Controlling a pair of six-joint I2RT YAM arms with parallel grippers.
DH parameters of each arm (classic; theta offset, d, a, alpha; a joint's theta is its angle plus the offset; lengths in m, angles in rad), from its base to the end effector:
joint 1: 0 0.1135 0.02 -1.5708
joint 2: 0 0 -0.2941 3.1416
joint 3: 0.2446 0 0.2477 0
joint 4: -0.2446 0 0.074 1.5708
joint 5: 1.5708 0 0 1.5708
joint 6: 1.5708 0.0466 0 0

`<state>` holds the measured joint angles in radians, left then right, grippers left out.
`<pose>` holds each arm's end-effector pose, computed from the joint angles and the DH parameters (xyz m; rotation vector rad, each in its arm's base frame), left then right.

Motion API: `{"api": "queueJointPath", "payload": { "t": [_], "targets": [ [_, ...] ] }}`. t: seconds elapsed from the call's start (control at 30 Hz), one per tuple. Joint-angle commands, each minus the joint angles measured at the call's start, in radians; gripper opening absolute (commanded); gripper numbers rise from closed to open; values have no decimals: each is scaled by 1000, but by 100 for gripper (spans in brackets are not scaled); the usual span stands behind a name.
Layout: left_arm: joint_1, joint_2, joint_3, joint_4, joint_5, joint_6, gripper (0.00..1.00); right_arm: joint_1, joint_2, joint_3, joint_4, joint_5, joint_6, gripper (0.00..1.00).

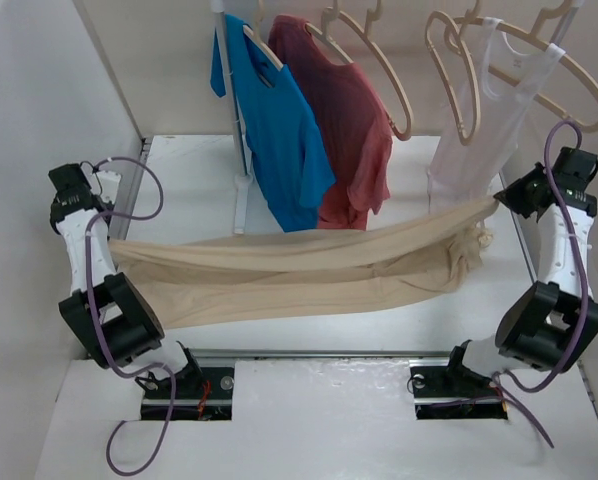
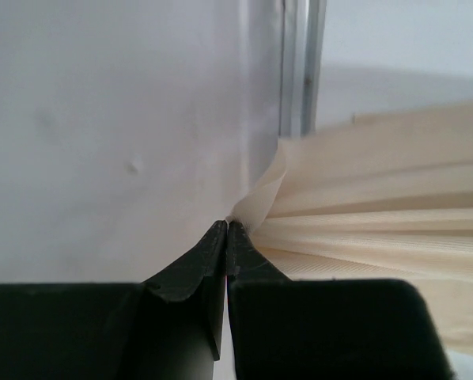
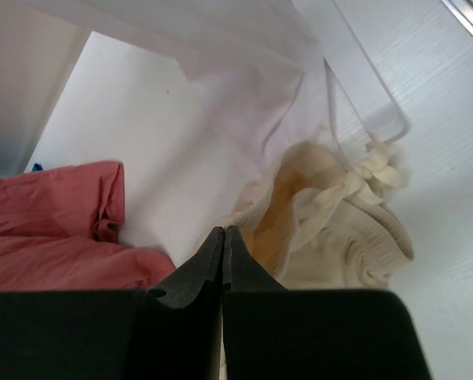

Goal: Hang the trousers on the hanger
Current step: Fold the trousers at the center of the board.

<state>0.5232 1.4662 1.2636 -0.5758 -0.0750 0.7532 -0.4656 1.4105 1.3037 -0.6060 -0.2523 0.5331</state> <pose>0.2777 0.1642 0.3318 0.2440 2.4486 0.6873 0.2809 -0.1281 0.3600 0.9728 2.0588 0.3232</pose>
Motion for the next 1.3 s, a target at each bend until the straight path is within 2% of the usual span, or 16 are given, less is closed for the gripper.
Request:
{"api": "queueJointPath", "payload": {
  "t": [0.0,0.03,0.13,0.2,0.33,0.37,0.5,0.7,0.73,0.93,1.27],
  "targets": [
    [3,37,161,25,79,-50,0,-7,39,122,66,-70,10,0],
    [3,49,234,-1,93,-51,0,-7,62,150,66,-70,10,0],
    [3,81,327,-56,129,-64,0,-7,83,248,25,-41,1,0],
    [3,69,318,-74,117,-64,0,-7,70,258,3,-13,-8,0],
    [3,-27,131,-50,45,-3,0,-33,6,155,-8,21,7,0],
    [3,-49,37,-39,26,12,0,-48,-10,76,6,6,21,0],
    [35,-90,-120,-97,-42,66,0,-139,-99,-139,54,-73,125,0],
    [112,-90,-273,-108,-134,159,0,-327,-174,-394,75,-150,175,0],
    [112,-90,-283,-108,-134,159,0,-327,-186,-408,75,-150,176,0],
    [121,-56,-208,-127,-132,170,0,-327,-165,-348,80,-159,185,0],
    [132,-46,-150,-167,-141,198,0,-327,-165,-336,40,-23,162,0]
  ]
}}
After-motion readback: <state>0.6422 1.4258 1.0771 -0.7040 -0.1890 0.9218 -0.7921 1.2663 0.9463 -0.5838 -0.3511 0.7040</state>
